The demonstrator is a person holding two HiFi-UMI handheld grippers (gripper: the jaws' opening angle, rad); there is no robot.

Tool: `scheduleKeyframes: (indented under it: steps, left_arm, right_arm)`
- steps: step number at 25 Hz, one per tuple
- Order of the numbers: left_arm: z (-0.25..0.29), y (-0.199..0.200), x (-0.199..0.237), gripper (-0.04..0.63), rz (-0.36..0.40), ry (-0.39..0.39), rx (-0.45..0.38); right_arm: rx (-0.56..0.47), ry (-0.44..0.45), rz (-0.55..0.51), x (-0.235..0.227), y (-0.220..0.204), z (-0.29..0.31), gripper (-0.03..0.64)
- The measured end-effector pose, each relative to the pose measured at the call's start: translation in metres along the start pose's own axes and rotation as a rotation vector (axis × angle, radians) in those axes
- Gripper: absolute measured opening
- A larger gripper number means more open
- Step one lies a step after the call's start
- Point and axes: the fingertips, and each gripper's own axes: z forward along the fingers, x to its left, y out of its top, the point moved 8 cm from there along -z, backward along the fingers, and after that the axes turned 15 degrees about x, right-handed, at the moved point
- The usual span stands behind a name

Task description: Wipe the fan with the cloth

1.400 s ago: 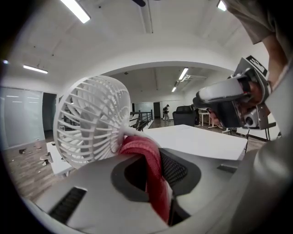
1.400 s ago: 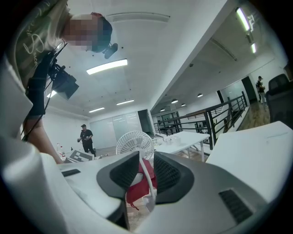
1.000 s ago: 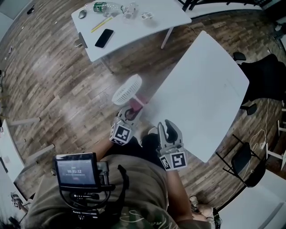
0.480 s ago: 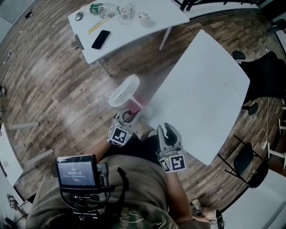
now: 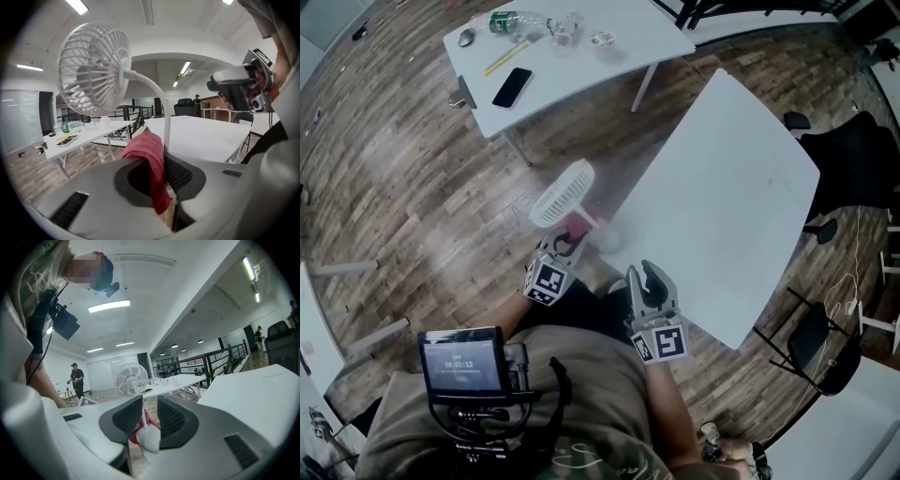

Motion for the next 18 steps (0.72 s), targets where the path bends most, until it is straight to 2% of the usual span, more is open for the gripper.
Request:
scheduleKeyframes:
  steps: [4,8,15,18]
  left_arm:
    - [-0.031,0.025,0.01,0.08,-0.059,0.022,-0.024]
    - [-0.053,0.056,0.019,0.081,-0.152,0.025,-0.048]
    - [-0.062,0.079,0.013,0.08,-0.164,0.033,-0.046]
    - [-0.061,0.082,0.011,0.08,-0.111,0.055,-0.058]
  right_arm:
    - [0.014,0.018,-0.002,0.009,0.026,-0.018,0.095]
    - [0.022,0.033,-0.002,0.015,0.056,-0.028,0.095]
    - [0.013,0.061,-0.01,0.025,0.08,-0.028,0.095]
    - [0.009,0.065,-0.018,0.024,0.079,-0.024,0.095]
